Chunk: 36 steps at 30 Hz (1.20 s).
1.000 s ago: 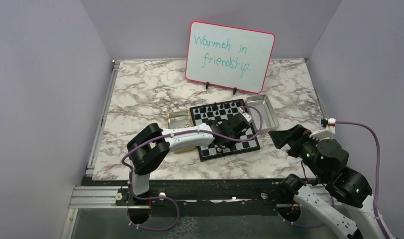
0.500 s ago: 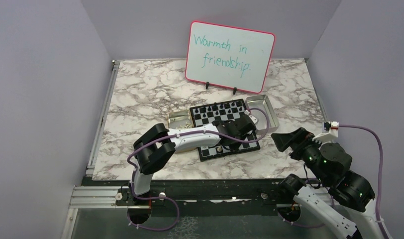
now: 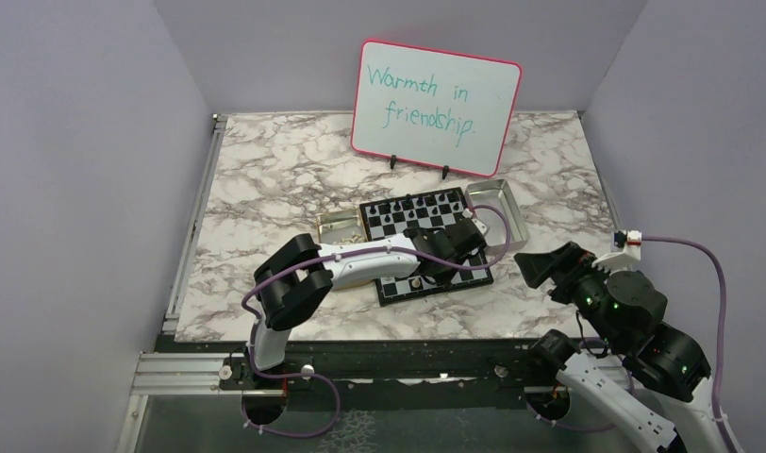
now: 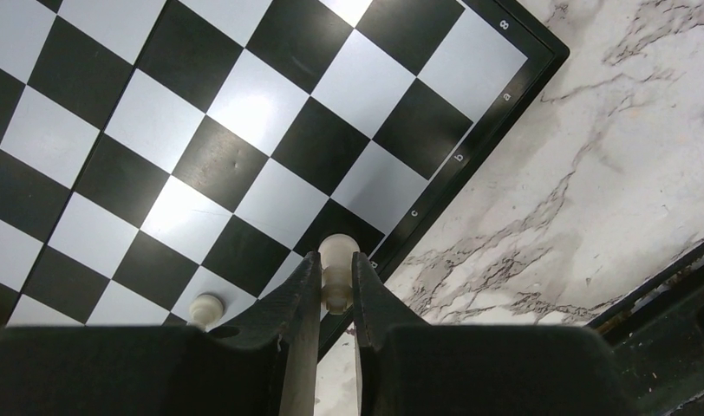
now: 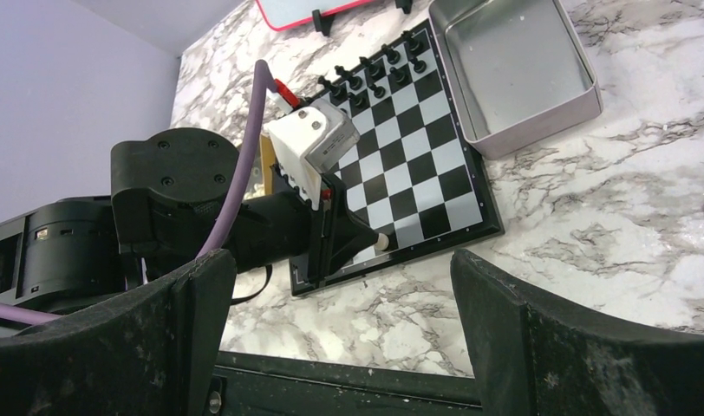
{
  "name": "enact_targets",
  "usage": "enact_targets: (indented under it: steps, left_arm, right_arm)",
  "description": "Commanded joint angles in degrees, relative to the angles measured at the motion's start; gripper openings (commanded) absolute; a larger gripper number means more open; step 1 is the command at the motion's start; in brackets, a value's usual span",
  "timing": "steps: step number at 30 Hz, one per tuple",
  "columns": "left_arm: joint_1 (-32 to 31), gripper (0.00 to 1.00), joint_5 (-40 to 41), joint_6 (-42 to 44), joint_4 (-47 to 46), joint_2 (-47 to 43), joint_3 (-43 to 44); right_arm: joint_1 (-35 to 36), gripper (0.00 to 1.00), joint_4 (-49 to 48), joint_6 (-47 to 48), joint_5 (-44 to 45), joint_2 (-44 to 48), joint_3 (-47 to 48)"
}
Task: Set up the chess pieces on the board
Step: Place the chess piece on the chessboard.
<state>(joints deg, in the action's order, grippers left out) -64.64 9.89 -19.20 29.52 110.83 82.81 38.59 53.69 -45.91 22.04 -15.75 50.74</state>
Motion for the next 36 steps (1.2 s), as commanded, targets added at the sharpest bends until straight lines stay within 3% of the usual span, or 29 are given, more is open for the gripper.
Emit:
enact_targets:
  steps: [1,9,36]
  left_arm:
    - [-0.5,0.19,1.9,0.4,1.8,1.4,1.2]
    - [-0.5,0.24,1.9,0.7,1.9,1.8,2.3]
    - [-0.7,0.2,1.4,0.2,1.9,2.7,3.2]
  right_arm:
    - [0.3,1.0,0.9,0.7,1.7,0.1,1.3]
    - [0.3,1.0,1.4,0.5,2.2,1.5,1.1]
    - [0.3,1.0,1.1,0.4,0.9,1.9,0.8]
